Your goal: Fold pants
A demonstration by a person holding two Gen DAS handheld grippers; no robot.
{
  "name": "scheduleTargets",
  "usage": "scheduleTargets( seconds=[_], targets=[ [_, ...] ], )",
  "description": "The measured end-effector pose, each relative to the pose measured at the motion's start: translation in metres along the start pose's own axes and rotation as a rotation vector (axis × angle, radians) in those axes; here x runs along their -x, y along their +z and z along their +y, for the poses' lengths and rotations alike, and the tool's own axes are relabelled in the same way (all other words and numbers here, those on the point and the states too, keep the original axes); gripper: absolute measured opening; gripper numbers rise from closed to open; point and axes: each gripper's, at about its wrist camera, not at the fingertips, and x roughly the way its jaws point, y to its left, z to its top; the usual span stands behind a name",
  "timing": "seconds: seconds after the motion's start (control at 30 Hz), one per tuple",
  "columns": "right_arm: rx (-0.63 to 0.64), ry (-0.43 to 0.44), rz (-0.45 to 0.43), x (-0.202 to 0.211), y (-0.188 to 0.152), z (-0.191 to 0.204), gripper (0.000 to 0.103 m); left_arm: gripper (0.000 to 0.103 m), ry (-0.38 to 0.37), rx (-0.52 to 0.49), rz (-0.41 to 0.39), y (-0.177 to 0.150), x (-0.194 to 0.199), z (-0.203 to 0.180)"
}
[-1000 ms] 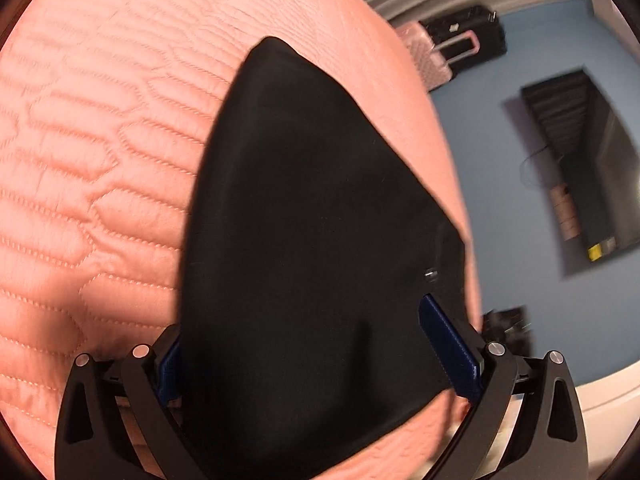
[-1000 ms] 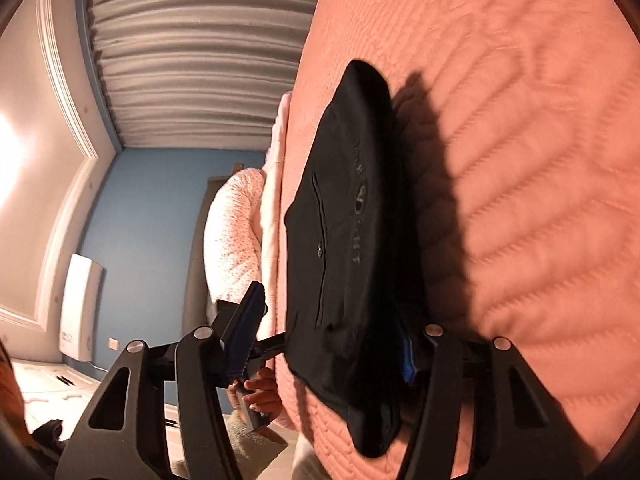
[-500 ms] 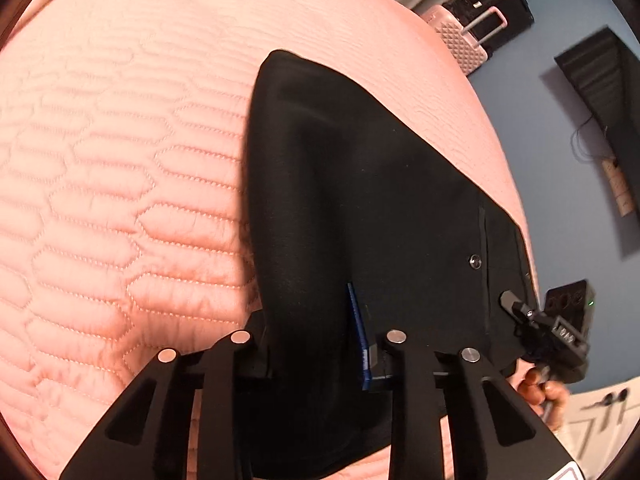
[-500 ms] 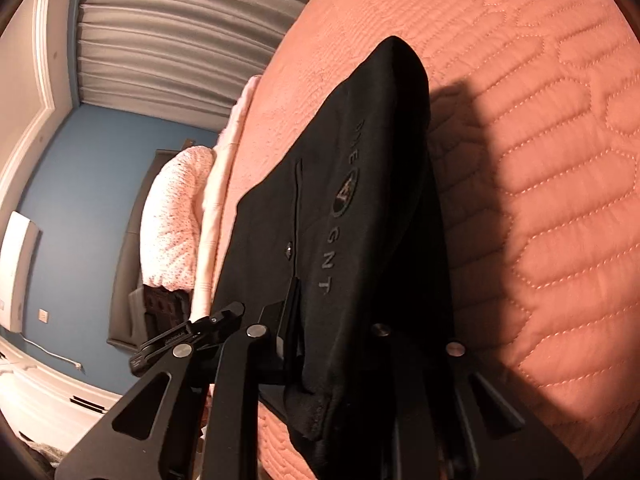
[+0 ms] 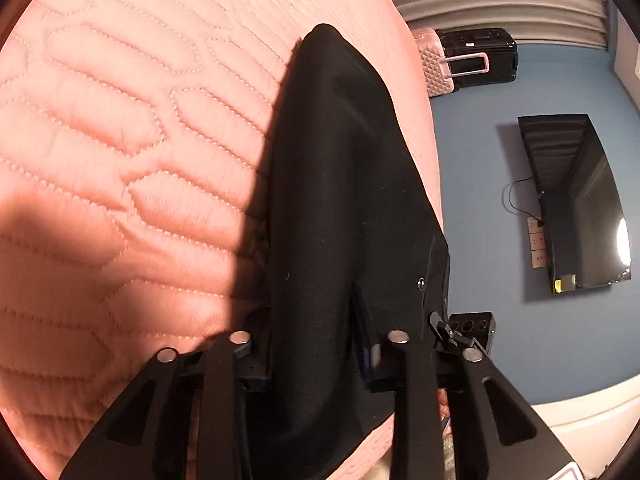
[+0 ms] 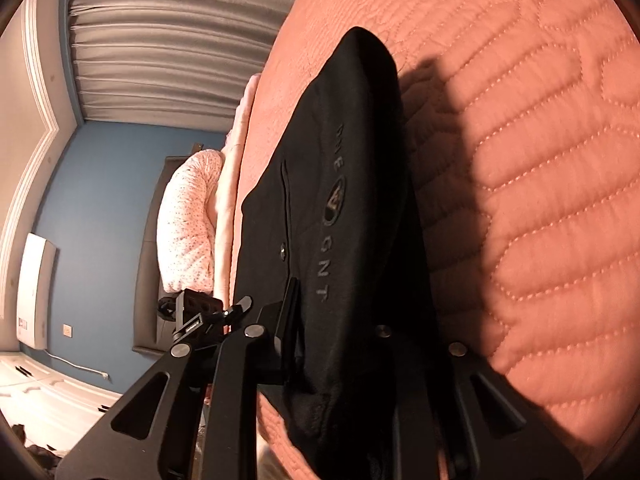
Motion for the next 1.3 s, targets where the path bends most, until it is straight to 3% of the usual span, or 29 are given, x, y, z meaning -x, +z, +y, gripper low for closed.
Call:
scheduleTargets(
  seconds=[0.1,0.27,0.5,0.57,0.67,0.83,0.87,0.93,1.0,1.03,1.07,1.1,1.13,1.2,1.23,1.3],
  targets=[
    [0.080,-0.065,-0.025,0.002,0.000,0.021,0.014,0.010,0.055,-0.110,-0.052,-0.006,0.006,-0.034],
    [0.225,-0.091,-0.106,0.010,0.019,0.066,0.013,0.010,0.088,-0.257,-0.141,-0.003,0.016,-0.087],
    [0.373,-0.101,-0.160,-0.005,0.083,0.112,0.013,0.010,0.093,-0.323,-0.254,0.038,0.027,-0.126],
    [0.360,-0.116,-0.134,-0.019,0.099,0.113,0.013,0.011,0.116,-0.336,-0.272,0.052,0.028,-0.130],
    [0.266,-0.147,-0.067,-0.032,0.087,0.094,0.013,0.011,0.157,-0.317,-0.214,0.066,0.023,-0.123],
    [0.044,-0.059,-0.027,-0.039,0.016,0.065,0.013,0.013,0.216,-0.308,-0.073,0.052,0.033,-0.077],
    [0.026,-0.085,-0.032,-0.042,0.003,0.060,0.013,0.014,0.210,-0.286,-0.041,0.050,0.035,-0.061],
    [0.096,-0.237,-0.029,-0.044,-0.013,0.052,0.021,0.025,0.208,-0.241,-0.009,0.048,0.036,-0.038],
    [0.096,-0.254,-0.079,-0.030,-0.020,0.052,0.029,0.030,0.198,-0.226,0.014,0.047,0.031,-0.027],
    [0.133,-0.325,-0.125,-0.016,-0.022,0.059,0.032,0.030,0.198,-0.230,0.011,0.045,0.030,-0.026],
    [0.168,-0.374,-0.152,-0.007,-0.023,0.062,0.041,0.031,0.202,-0.242,0.005,0.044,0.030,-0.028],
    [0.196,-0.421,-0.176,0.003,-0.023,0.063,0.064,0.031,0.215,-0.260,0.004,0.042,0.028,-0.030],
    [0.204,-0.424,-0.187,0.009,-0.019,0.060,0.069,0.032,0.222,-0.273,0.006,0.039,0.029,-0.030],
    [0.125,-0.257,-0.085,0.007,-0.008,0.036,0.068,0.033,0.212,-0.278,-0.002,0.037,0.027,-0.029],
    [0.080,-0.192,-0.055,0.002,-0.005,0.024,0.067,0.033,0.200,-0.269,-0.006,0.036,0.027,-0.027],
    [0.117,-0.139,-0.051,-0.010,0.002,0.018,0.056,0.034,0.161,-0.234,-0.015,0.039,0.026,-0.020]
  ],
)
